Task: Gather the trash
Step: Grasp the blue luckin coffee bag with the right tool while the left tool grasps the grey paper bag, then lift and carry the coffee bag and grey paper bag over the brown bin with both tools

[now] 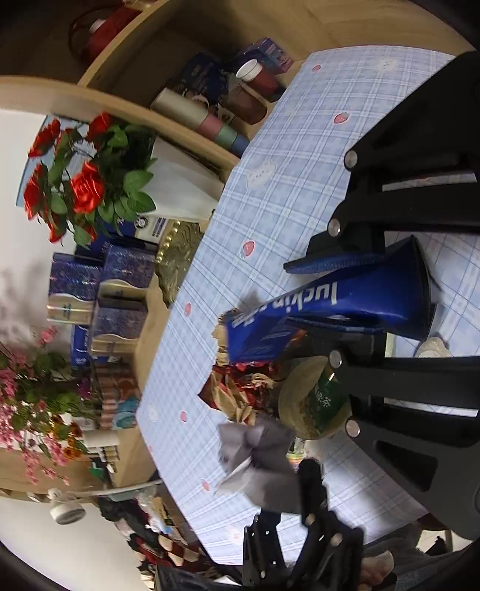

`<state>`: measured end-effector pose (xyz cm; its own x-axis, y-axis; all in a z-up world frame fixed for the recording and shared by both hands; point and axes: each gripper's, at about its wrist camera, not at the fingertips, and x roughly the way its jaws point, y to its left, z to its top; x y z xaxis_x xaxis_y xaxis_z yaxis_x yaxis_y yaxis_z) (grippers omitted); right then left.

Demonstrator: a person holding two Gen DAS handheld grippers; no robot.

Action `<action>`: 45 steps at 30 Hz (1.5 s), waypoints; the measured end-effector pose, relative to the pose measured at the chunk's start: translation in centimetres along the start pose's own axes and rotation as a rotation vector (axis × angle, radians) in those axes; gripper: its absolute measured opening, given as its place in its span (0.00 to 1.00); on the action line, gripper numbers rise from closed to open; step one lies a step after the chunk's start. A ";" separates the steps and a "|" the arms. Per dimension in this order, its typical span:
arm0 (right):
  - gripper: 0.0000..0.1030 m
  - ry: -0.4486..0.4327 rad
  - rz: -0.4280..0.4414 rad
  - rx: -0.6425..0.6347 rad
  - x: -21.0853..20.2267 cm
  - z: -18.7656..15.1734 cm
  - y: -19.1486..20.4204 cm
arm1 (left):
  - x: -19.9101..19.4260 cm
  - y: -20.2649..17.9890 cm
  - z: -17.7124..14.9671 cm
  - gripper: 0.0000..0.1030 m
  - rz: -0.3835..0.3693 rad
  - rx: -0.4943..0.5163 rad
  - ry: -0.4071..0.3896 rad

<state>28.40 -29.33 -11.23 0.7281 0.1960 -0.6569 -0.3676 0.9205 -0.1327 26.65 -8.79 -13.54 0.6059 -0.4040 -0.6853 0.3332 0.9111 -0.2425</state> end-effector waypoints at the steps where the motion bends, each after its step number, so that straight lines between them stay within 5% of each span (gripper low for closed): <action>1: 0.23 -0.005 -0.004 0.004 -0.4 0.0 0.0 | -0.7 0.0 0.0 0.51 -0.001 -0.001 -0.012; 13: 0.19 -0.006 -0.020 0.021 -3.7 -1.0 1.0 | -6.5 -0.3 -1.7 0.51 -0.010 0.021 -0.076; 33: 0.21 0.304 0.024 0.077 -2.3 -2.5 2.1 | -10.7 1.0 -5.0 0.51 -0.022 0.008 -0.085; 45: 0.18 0.110 -0.039 0.110 -8.3 -2.8 1.7 | -14.1 1.9 -6.8 0.51 -0.012 0.004 -0.108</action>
<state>20.13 -30.32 -8.11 0.6702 0.1268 -0.7313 -0.2704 0.9593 -0.0815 13.79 -0.80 -9.00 0.6762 -0.4214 -0.6043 0.3439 0.9059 -0.2469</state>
